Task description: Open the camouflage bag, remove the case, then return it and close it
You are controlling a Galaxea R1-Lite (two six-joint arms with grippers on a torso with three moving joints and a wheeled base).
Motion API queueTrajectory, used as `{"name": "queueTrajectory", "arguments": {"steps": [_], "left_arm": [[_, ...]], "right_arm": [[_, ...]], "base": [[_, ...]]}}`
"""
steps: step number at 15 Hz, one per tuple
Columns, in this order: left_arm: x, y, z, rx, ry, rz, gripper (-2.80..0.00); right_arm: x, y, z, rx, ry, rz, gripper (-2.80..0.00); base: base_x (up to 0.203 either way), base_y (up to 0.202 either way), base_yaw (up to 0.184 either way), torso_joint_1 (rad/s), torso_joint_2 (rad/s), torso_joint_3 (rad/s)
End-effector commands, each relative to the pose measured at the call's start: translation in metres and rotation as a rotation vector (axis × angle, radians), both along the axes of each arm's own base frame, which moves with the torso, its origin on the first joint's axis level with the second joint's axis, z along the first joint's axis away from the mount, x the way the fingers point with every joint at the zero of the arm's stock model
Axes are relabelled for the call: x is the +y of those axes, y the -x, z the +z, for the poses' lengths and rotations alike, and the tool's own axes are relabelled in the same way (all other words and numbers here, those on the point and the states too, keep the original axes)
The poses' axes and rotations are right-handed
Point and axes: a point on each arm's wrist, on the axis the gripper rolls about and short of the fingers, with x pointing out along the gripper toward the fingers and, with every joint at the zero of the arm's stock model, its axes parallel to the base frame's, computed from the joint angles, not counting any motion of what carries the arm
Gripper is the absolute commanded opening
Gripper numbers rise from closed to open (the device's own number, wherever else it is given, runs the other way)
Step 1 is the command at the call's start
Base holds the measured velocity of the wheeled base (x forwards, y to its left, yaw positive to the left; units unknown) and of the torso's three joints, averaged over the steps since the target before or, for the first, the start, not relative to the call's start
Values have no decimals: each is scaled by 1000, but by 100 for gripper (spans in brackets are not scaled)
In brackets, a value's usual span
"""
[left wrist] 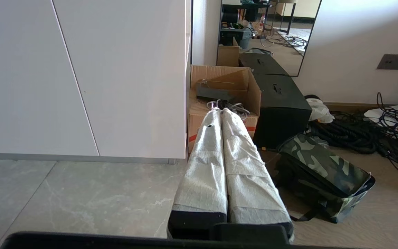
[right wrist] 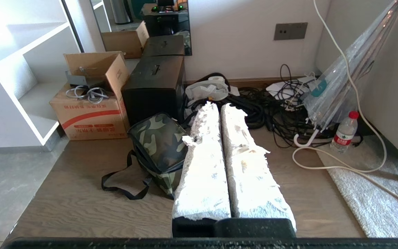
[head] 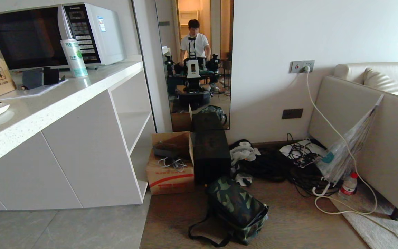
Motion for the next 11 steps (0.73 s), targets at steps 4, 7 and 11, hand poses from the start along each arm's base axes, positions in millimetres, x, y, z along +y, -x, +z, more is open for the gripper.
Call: {"name": "queueTrajectory", "arguments": {"steps": [4,7,11], "left_arm": [[0,0,0,0,1,2,-280],[0,0,0,-1,1,2,-280],[0,0,0,0,1,1,-280]], "right_arm": [[0,0,0,3,-11,-1,-280],[0,0,0,1,-10,0,-280],[0,0,0,1,-8,-1,-280]], "base": [[0,0,0,0,0,0],[0,0,0,0,0,0],[0,0,0,0,0,0]]}}
